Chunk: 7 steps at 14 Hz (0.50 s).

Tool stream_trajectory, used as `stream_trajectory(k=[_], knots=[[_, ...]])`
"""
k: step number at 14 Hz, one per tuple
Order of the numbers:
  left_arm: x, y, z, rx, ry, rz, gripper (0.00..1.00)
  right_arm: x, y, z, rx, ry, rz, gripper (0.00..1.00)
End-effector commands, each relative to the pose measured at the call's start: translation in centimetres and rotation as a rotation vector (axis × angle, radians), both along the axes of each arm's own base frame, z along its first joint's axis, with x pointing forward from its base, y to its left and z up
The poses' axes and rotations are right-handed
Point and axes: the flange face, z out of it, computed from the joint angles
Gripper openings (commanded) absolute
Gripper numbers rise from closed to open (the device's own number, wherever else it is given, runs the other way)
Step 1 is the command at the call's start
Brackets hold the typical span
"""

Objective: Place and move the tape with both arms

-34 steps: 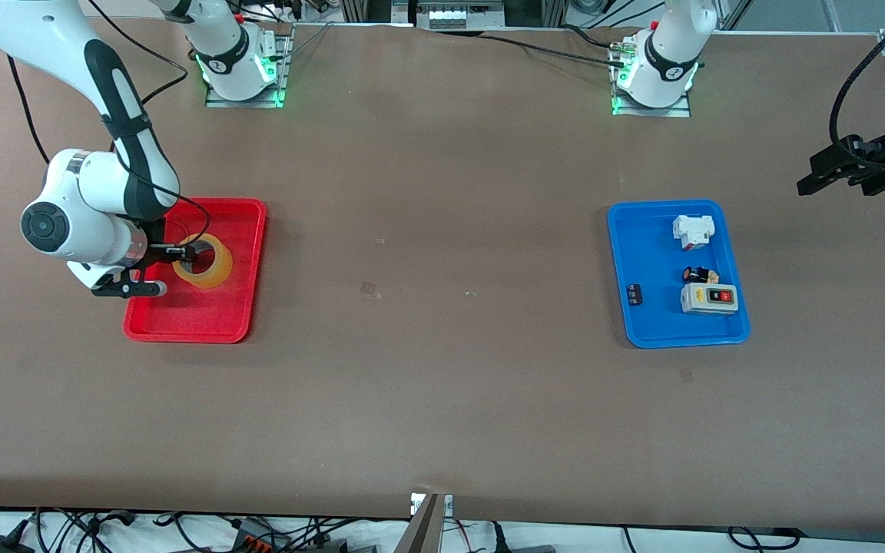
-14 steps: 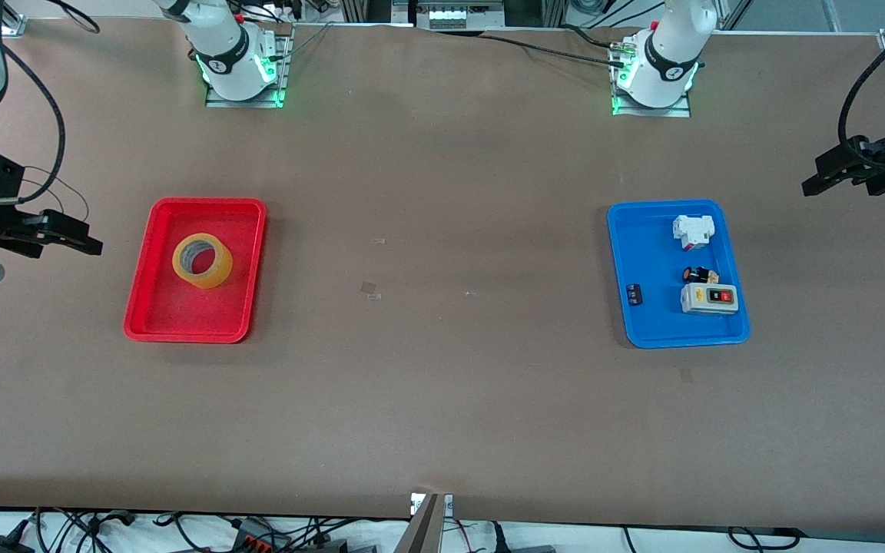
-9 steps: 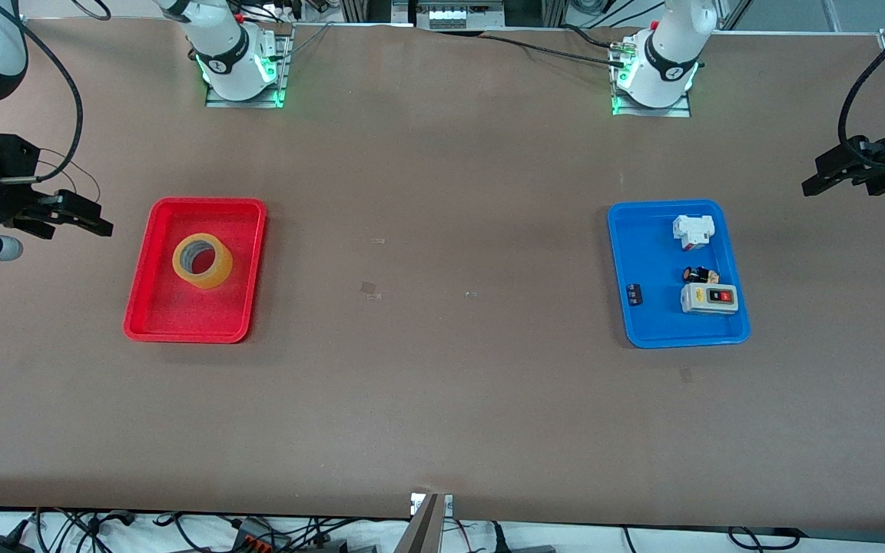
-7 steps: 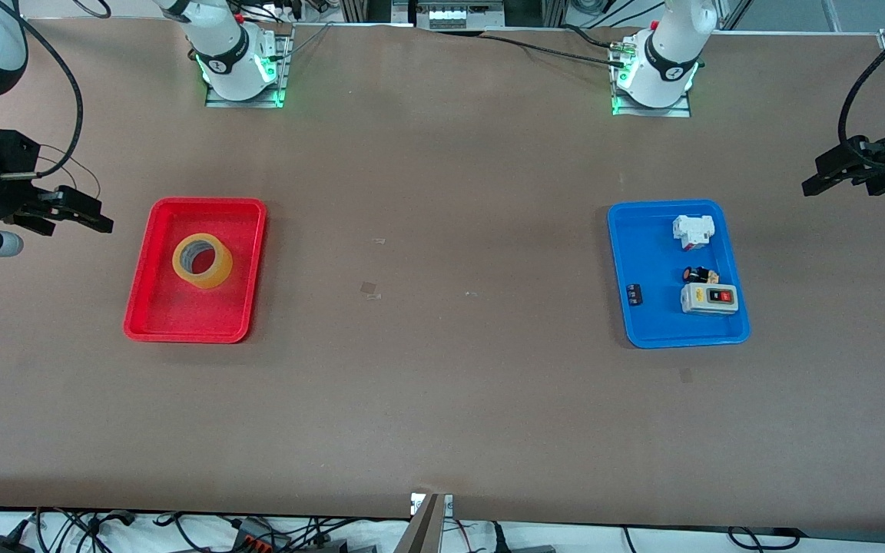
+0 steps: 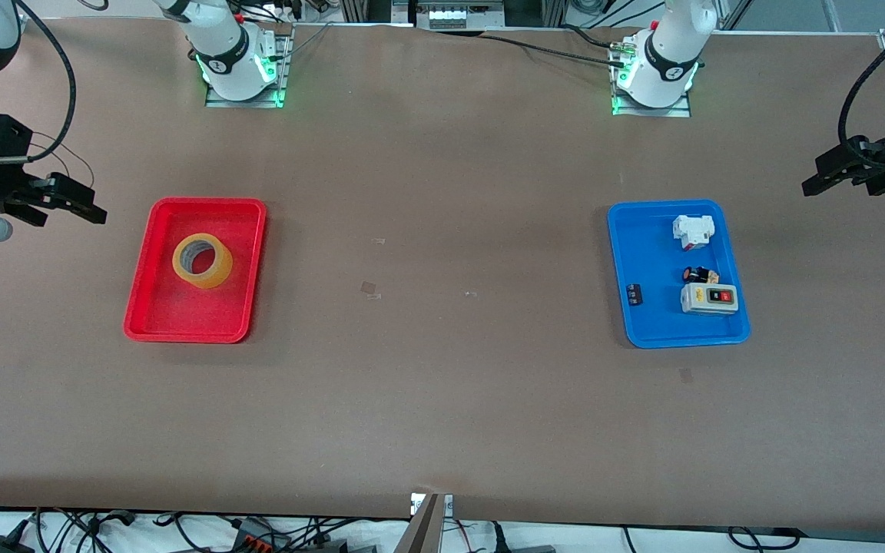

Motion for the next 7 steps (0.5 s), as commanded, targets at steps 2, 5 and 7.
stream_trajectory(k=[2, 5, 7], knots=[[0.09, 0.11, 0.77, -0.008, -0.016, -0.001, 1.00, -1.40, 0.23, 0.27, -0.013, 0.011, 0.005, 1.00], [0.09, 0.13, 0.77, -0.006, -0.016, -0.001, 1.00, -1.17, 0.46, 1.18, -0.023, -0.008, 0.016, 1.00], [0.09, 0.13, 0.77, -0.006, -0.016, 0.000, 1.00, -0.82, 0.32, 0.42, -0.027, 0.005, 0.016, 1.00]])
